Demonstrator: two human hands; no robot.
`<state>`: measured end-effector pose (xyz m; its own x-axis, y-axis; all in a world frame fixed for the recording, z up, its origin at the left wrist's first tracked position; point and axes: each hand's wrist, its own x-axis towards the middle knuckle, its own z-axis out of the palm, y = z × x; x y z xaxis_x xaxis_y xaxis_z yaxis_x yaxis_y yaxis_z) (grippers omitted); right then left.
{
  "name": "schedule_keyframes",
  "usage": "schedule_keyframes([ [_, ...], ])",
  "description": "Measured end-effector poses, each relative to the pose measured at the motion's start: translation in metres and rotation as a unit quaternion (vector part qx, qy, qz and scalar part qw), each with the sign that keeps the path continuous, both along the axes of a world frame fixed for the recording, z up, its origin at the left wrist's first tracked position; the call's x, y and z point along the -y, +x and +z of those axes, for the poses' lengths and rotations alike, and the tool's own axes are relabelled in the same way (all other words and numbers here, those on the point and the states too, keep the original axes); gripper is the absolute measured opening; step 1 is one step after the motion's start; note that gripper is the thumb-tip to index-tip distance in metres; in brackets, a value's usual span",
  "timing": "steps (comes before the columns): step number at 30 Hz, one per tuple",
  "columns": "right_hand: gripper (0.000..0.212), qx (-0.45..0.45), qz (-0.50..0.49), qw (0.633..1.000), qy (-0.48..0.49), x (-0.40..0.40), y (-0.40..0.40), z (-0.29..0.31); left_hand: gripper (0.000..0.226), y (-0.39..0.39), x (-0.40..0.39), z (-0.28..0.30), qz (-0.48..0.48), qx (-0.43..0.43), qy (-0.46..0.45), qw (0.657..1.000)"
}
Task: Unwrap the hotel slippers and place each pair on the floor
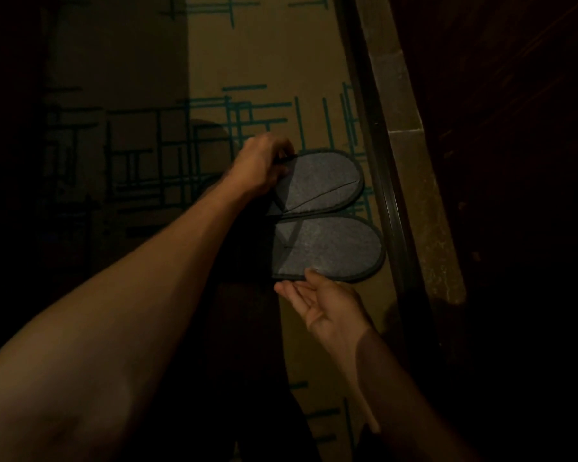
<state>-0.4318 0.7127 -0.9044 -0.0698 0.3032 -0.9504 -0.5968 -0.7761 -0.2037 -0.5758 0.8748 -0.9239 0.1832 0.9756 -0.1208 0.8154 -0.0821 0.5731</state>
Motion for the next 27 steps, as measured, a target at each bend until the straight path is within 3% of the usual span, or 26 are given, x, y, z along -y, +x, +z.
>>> schedule_keyframes([
  [9, 0.026, 0.077, 0.153, 0.985, -0.002, 0.001, 0.010, -0.006, 0.035, -0.005, 0.007, -0.011, 0.013, -0.024, 0.011, 1.000],
  [21, 0.026, 0.122, 0.146, 0.982, 0.011, 0.007, 0.010, -0.012, 0.033, 0.000, 0.022, -0.020, 0.075, -0.067, 0.014, 0.995],
  [27, 0.021, 0.080, 0.168, 0.982, 0.030, 0.015, 0.020, -0.008, 0.039, -0.003, 0.032, -0.011, 0.076, -0.104, -0.037, 0.991],
])
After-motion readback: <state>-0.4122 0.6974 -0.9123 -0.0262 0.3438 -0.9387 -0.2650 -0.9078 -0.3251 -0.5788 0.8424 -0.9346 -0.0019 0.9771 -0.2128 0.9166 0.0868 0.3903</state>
